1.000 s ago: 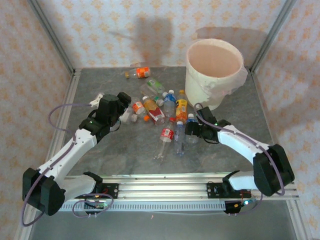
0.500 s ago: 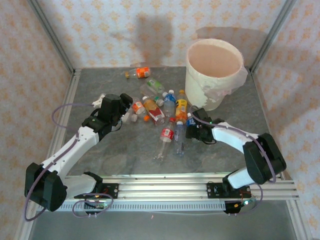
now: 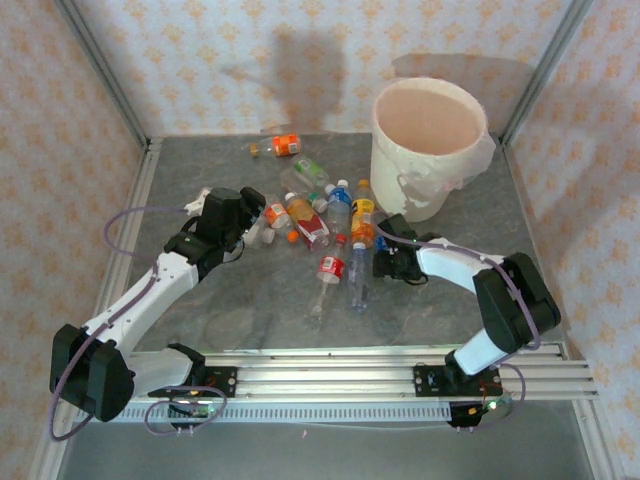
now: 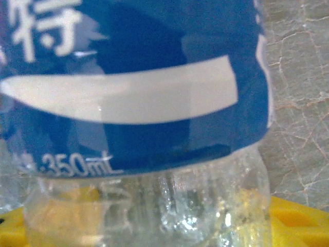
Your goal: Put the plastic bottles in the bin
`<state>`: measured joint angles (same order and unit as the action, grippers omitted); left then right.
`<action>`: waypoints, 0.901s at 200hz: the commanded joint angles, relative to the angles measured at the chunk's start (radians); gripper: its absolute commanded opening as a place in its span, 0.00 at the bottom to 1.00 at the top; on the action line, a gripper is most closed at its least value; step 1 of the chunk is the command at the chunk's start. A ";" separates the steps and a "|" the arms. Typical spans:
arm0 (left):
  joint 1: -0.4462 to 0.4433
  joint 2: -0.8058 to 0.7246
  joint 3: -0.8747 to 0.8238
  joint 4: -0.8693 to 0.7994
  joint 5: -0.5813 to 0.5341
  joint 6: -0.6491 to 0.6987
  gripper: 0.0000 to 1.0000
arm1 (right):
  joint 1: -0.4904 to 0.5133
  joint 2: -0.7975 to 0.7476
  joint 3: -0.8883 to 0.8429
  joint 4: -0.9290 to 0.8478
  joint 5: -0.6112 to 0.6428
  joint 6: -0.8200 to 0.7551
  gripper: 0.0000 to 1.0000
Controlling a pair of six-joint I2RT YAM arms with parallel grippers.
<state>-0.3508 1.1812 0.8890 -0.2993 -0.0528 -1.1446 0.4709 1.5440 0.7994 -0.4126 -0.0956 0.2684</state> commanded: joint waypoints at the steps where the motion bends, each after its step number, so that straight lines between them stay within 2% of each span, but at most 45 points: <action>1: 0.006 -0.009 0.018 -0.025 -0.020 -0.004 1.00 | 0.005 -0.085 -0.019 0.010 0.045 0.009 0.64; 41: 0.006 -0.001 -0.009 0.019 -0.018 -0.014 1.00 | 0.005 -0.231 -0.065 0.039 0.017 0.005 0.59; 74: 0.007 0.000 -0.033 0.058 -0.011 -0.014 1.00 | 0.005 -0.338 -0.079 0.112 -0.119 -0.032 0.56; 116: 0.007 -0.002 -0.034 0.053 -0.011 0.003 1.00 | 0.005 -0.389 -0.039 0.185 -0.279 -0.070 0.55; 141: 0.007 -0.001 -0.041 0.093 0.034 0.024 1.00 | 0.005 -0.400 0.005 0.266 -0.346 -0.074 0.55; 180: 0.007 0.009 -0.018 0.063 0.049 0.032 1.00 | 0.005 -0.402 0.146 0.433 -0.292 -0.036 0.54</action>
<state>-0.3508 1.1812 0.8600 -0.2348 -0.0101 -1.1355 0.4706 1.1709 0.8349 -0.1761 -0.3931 0.2165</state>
